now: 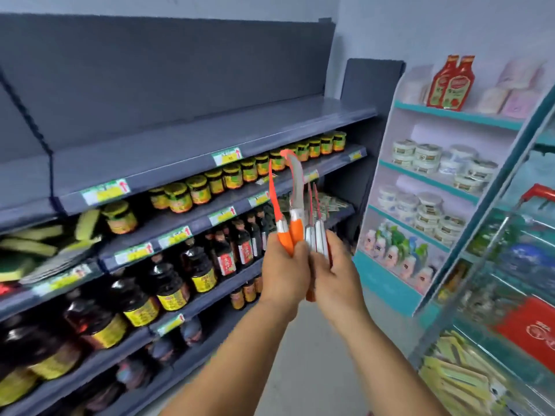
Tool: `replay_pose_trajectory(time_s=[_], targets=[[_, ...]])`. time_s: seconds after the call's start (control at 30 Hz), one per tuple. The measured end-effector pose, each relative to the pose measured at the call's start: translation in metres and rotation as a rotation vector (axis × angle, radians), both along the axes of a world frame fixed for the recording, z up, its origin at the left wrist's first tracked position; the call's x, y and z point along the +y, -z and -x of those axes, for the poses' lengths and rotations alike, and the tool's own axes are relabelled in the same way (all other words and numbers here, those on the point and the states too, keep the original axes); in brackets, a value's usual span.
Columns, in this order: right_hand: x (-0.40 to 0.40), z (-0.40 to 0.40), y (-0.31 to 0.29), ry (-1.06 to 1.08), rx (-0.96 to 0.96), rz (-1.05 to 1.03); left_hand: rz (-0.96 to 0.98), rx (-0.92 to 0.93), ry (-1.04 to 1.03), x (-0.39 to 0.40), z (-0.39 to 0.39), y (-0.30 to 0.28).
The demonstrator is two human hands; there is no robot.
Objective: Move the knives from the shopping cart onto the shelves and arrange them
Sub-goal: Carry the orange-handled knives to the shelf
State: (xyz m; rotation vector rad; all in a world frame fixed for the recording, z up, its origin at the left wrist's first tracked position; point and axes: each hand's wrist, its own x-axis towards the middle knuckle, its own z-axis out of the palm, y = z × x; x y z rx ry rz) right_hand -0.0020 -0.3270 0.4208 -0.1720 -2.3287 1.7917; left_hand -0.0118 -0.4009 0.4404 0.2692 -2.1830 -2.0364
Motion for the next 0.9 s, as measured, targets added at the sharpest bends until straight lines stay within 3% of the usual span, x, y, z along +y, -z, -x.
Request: replay_pose_trajectory(time_s=[0.43,0.9], targets=[[-0.262,0.036,-0.049,-0.323,0.088,0.084,0.143,0.098,-0.321,-0.27,0.007,-0.04],[-0.46,0.115,-0.07,-0.683,0.151,-0.124,0.42,-0.033,-0.621,-0.461,0.038,-0.067]])
